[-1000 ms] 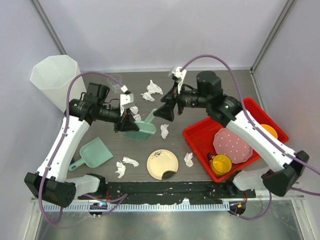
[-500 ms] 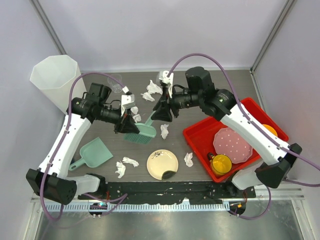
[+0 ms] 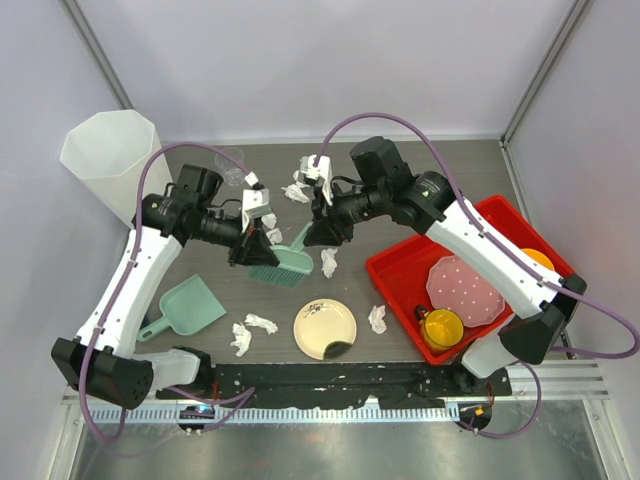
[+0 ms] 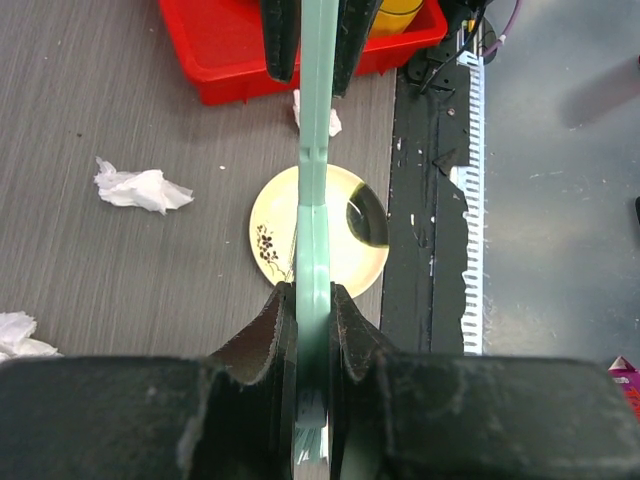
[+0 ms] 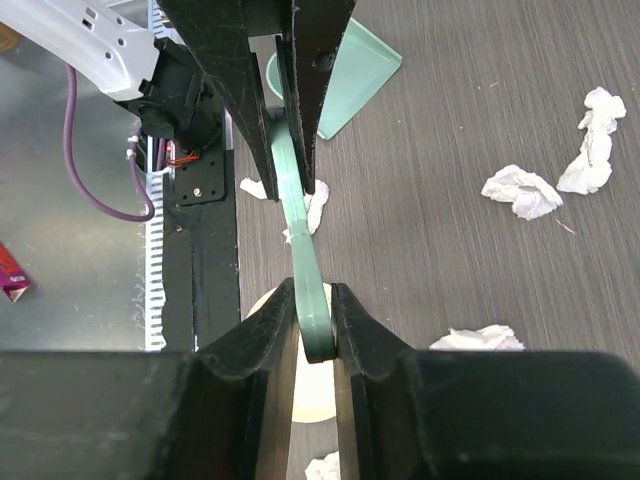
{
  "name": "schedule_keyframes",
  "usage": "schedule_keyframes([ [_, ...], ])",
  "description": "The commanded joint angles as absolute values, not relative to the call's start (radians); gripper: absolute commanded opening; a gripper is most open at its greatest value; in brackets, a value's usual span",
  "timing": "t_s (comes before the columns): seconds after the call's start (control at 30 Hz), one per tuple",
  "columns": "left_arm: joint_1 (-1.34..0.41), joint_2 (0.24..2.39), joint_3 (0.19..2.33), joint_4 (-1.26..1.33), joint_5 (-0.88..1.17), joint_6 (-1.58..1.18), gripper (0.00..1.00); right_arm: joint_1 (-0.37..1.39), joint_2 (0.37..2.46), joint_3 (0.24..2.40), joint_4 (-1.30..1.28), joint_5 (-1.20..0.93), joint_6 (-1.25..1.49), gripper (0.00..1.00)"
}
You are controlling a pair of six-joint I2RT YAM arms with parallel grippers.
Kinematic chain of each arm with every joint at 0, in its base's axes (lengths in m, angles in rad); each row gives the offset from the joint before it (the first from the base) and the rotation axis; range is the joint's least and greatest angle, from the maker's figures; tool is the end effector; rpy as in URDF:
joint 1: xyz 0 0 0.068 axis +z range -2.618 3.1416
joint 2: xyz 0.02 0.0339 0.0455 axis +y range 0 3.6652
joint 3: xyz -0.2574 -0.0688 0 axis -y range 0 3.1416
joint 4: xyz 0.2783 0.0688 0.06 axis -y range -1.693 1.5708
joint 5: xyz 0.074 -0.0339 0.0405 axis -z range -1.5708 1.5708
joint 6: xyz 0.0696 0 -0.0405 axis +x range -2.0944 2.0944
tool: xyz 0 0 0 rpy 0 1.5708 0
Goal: Sweep away the paper scraps from the table
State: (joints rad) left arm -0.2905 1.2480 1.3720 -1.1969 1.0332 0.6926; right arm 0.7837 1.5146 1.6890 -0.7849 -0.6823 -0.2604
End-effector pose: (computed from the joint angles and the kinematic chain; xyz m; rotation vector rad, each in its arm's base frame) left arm 0.2315 -0.1316 0.3552 1.3369 1.8146 -1.1284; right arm 0.2340 0.2952 0.4045 -1.4309 1.6821 1.0373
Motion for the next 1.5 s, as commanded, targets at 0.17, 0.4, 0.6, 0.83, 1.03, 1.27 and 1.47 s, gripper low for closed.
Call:
schedule_keyframes([
  [0.17,-0.301,1.252,1.419,-1.239,1.072,0.726,0.0,0.805,1.519,1.746,-0.781,-0.715,-0.287,0.33],
  [0.4,-0.307,1.249,1.417,-1.25,1.072,0.738,0.0,0.811,1.526,1.756,-0.781,-0.736,-0.288,0.24],
  [0.6,-0.31,1.249,1.42,-1.266,1.072,0.755,0.0,0.818,1.532,1.763,-0.788,-0.742,-0.296,0.1],
  [0.83,-0.308,1.243,1.404,-1.109,0.979,0.607,0.34,0.819,1.517,1.738,-0.761,-0.671,-0.264,0.01],
  [1.03,-0.307,1.238,1.379,-0.907,0.461,0.359,1.0,0.818,1.46,1.631,-0.654,-0.359,-0.16,0.01],
  [1.27,-0.296,1.215,1.388,-1.097,0.03,0.575,1.0,0.81,1.445,1.565,-0.612,-0.178,-0.109,0.01],
  [1.47,-0.044,1.151,1.134,-1.239,-0.063,0.871,0.95,0.81,1.466,1.542,-0.612,-0.193,-0.117,0.01],
])
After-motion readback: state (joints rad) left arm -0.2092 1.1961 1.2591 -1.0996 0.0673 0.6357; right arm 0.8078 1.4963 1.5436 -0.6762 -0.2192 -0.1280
